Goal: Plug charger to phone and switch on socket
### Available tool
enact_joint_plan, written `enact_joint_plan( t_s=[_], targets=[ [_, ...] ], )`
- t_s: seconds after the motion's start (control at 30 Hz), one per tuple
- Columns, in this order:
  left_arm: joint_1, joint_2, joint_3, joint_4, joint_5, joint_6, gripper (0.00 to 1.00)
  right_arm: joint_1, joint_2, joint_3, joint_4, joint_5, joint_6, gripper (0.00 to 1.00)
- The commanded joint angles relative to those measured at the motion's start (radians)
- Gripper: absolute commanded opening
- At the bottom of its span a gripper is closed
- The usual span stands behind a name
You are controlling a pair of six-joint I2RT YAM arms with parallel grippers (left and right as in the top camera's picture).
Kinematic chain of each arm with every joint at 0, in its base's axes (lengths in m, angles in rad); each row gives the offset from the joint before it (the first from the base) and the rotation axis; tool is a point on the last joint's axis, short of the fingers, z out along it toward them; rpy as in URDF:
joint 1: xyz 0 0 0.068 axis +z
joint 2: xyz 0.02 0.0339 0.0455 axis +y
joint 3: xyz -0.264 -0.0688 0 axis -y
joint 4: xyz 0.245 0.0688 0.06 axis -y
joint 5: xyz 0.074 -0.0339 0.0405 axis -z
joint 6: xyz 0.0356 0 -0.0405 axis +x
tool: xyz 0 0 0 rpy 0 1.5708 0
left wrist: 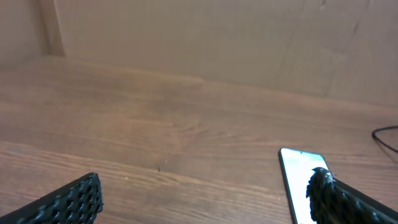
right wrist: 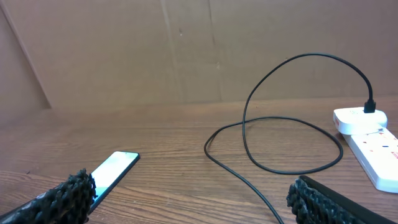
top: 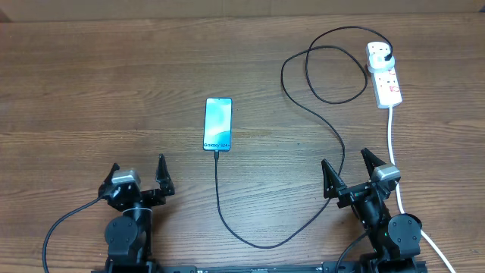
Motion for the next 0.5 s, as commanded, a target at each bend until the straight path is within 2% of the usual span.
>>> enact_joint_plan(
  t_s=[0.0, 0.47],
  targets=[
    [0.010, -0.046, -0.004, 0.008, -0.006, 0.031, 0.99, 0.003, -0.011, -0.010, 0.005, -0.001, -0.001, 1.00],
    [0.010, -0.044, -0.004, 0.003, -0.005, 0.030, 0.99, 0.003, -0.011, -0.010, 0.005, -0.001, -0.001, 1.00]
  ],
)
